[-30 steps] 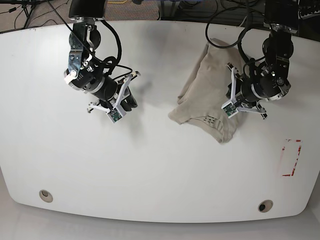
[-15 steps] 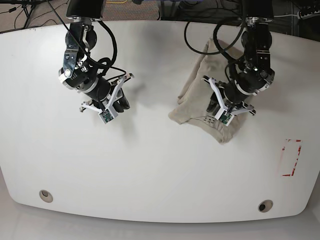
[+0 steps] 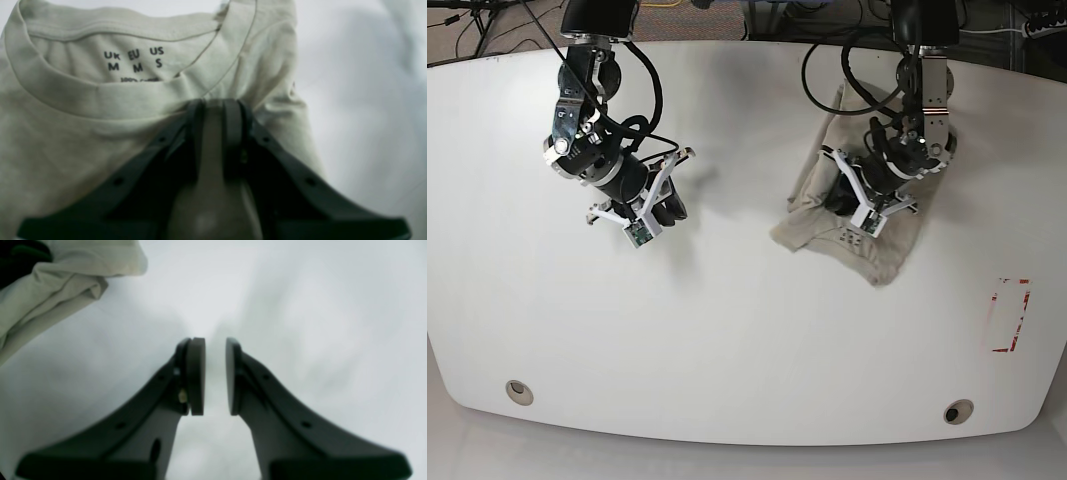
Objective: Layout the t-shirt on the table in an organized manner, then fold the t-shirt properly
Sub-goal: 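Drag the folded shirt with the left gripper to the table edge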
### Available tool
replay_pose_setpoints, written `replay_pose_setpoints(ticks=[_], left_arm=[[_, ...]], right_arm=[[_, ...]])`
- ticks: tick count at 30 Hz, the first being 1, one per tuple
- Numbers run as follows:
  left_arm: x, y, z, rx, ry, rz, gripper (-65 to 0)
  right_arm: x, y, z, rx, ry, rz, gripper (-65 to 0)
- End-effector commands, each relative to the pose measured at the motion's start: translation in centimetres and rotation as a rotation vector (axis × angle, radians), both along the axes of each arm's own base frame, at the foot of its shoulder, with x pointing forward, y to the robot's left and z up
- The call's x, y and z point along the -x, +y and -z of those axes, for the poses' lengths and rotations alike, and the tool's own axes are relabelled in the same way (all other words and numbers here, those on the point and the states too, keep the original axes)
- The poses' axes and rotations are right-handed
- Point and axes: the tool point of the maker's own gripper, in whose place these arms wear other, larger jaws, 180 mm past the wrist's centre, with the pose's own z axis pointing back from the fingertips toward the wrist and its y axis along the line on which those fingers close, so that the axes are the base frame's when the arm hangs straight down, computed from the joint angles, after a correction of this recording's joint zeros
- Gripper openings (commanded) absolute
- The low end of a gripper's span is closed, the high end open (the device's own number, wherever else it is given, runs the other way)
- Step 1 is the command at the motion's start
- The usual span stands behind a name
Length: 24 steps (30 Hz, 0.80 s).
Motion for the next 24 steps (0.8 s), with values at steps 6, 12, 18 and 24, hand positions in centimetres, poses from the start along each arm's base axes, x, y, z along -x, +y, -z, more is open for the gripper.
replay_pose_setpoints(ticks=[6, 12, 18, 24], left_arm=[[2.8, 11.5, 2.2, -0.247, 0.123, -0.115, -55.3], [3.9, 17.6, 2.1, -0.338, 0.165, -0.149, -55.3], [5.4, 22.2, 2.1, -0.375, 0.224, -0.151, -55.3], [4.8, 26.0, 0.8, -0.413, 0.234, -0.176, -55.3]], right_arm=[[-1.0, -1.8, -1.8, -0.011, -0.064, 0.055, -54.1], [-1.2, -3.1, -2.4, 0.014, -0.082, 0.072, -54.1], [-0.6, -3.1, -2.7, 0.023, -0.09, 0.069, -54.1], [0.4, -2.9, -2.9, 0.033, -0.093, 0.061, -54.1]])
